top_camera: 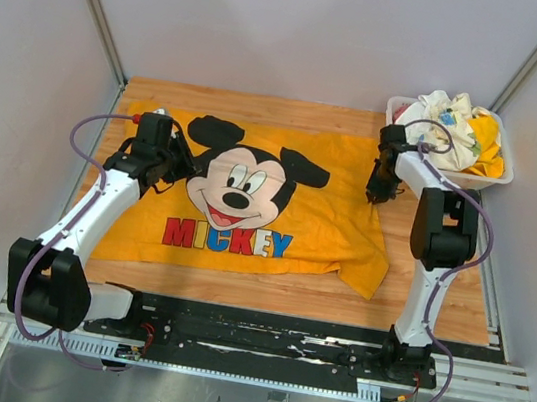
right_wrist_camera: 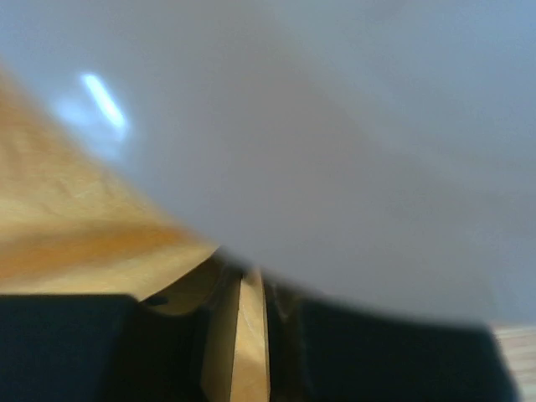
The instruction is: Remove the trousers from the hanger
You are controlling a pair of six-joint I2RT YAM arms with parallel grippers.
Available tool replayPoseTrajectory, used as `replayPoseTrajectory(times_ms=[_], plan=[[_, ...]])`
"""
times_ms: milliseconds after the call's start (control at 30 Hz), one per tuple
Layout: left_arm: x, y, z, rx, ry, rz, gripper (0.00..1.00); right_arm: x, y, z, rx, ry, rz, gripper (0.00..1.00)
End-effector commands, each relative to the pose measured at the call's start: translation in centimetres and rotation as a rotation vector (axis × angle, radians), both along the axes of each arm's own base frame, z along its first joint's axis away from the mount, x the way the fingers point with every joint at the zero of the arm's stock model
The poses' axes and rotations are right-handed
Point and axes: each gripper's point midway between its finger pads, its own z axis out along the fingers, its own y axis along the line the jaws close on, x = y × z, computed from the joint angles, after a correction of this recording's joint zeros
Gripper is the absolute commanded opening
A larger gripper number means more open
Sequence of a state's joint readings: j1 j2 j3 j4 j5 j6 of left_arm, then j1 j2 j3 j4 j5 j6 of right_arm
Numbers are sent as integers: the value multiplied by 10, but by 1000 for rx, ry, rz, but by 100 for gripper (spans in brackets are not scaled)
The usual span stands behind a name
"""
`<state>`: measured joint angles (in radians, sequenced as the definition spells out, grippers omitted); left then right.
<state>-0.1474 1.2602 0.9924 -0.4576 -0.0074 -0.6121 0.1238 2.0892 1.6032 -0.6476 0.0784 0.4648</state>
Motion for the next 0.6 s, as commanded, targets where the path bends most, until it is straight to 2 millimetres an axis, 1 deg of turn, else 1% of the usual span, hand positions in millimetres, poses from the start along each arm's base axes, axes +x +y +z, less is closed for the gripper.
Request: replayPoseTrajectory(times_ms=[0,33,67,200,267,400,500,567], plan=[[1,1,11,11,-33,-4,43,-28,-23,-8,-66,69,-14,32],[0,0,12,7,-35,-5,43,-31,-22,-3,-64,57,-12,41],[-1,0,12,5,-34,-6,43,-32,-22,6,-63,35,-8,45],[-11,3,13,7,-32,5,43,-44,-20,42,-65,-38,5,55],[-18,4,10,5,-21,15,44,-52,-18,59,-58,-71,16,55],[-34,11,2,16,15,48,43,-72,-4,81,-25,-112,61,56],[-49,19,-7,31,47,92,43,-90,15,91,27,-140,113,56],[-57,21,-14,30,65,104,43,-105,32,91,66,-150,165,55]])
